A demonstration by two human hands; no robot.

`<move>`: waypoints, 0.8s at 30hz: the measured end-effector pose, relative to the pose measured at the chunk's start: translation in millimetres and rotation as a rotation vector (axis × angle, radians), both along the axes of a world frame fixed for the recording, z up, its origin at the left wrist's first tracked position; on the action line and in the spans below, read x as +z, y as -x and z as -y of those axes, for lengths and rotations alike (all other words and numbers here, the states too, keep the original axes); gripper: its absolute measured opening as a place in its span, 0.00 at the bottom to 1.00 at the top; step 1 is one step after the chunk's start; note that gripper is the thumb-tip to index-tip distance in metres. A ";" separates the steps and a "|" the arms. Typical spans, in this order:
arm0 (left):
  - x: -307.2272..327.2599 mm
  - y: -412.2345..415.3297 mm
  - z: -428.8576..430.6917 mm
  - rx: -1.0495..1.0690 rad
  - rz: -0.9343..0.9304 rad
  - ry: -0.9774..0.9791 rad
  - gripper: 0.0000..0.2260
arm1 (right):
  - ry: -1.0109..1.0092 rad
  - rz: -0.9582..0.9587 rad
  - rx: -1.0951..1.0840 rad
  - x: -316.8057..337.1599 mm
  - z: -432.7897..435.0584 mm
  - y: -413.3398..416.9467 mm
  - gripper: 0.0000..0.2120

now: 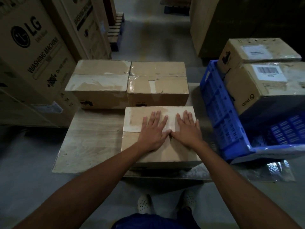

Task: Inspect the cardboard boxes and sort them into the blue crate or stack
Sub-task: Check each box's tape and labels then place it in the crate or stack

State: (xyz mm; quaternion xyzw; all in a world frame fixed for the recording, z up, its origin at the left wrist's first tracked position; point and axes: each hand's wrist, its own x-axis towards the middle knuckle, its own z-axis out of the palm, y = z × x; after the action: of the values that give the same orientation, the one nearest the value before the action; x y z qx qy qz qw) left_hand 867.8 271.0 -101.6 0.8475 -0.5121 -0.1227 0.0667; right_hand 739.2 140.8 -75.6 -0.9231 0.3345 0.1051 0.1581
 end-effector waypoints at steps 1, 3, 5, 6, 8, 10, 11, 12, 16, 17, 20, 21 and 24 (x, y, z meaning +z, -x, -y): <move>-0.2 -1.9 0.8 -0.008 0.009 -0.002 0.30 | 0.002 -0.001 0.006 0.2 -0.6 0.0 0.45; 0.8 -4.8 3.4 -0.015 0.016 -0.013 0.30 | -0.015 0.002 0.005 1.0 -1.4 -2.0 0.44; 4.1 -5.7 5.0 -0.002 0.015 -0.018 0.30 | -0.041 0.005 -0.012 7.4 -2.0 -3.8 0.44; 6.6 -4.4 4.2 0.011 0.017 -0.009 0.30 | -0.048 0.010 -0.030 12.4 -3.9 -2.9 0.44; 12.4 4.9 -2.7 0.022 0.010 0.040 0.29 | -0.037 0.040 -0.115 20.2 -16.3 6.5 0.41; 13.9 23.5 -13.2 -0.035 -0.008 0.076 0.27 | 0.015 0.048 -0.249 20.2 -39.8 20.7 0.38; 12.9 32.6 -17.9 -0.078 -0.020 0.065 0.26 | 0.040 0.032 -0.290 16.8 -51.7 25.0 0.36; 11.0 39.0 -21.3 -0.115 -0.029 0.039 0.26 | 0.064 0.017 -0.307 11.2 -61.8 27.3 0.35; 5.0 37.5 -19.1 -0.135 -0.007 -0.016 0.25 | 0.140 -0.005 -0.255 -3.0 -64.4 30.6 0.34; 5.8 36.1 -18.2 -0.140 -0.003 -0.019 0.25 | 0.143 -0.010 -0.231 -3.5 -61.6 32.0 0.35; 6.9 37.9 -19.1 -0.144 0.003 -0.034 0.25 | 0.159 -0.010 -0.184 -1.6 -60.1 37.9 0.35; 8.4 38.3 -19.3 -0.138 0.007 -0.034 0.25 | 0.152 -0.020 -0.164 -0.1 -58.2 38.7 0.36; 17.8 39.7 -18.2 -0.149 0.005 -0.022 0.26 | 0.100 -0.052 -0.095 13.4 -47.2 43.2 0.36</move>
State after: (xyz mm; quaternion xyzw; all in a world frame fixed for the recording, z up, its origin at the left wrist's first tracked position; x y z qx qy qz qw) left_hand 828.1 289.2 -83.8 0.8079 -0.5727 -0.1309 0.0466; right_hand 696.0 188.1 -62.2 -0.9098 0.3869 0.1044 0.1078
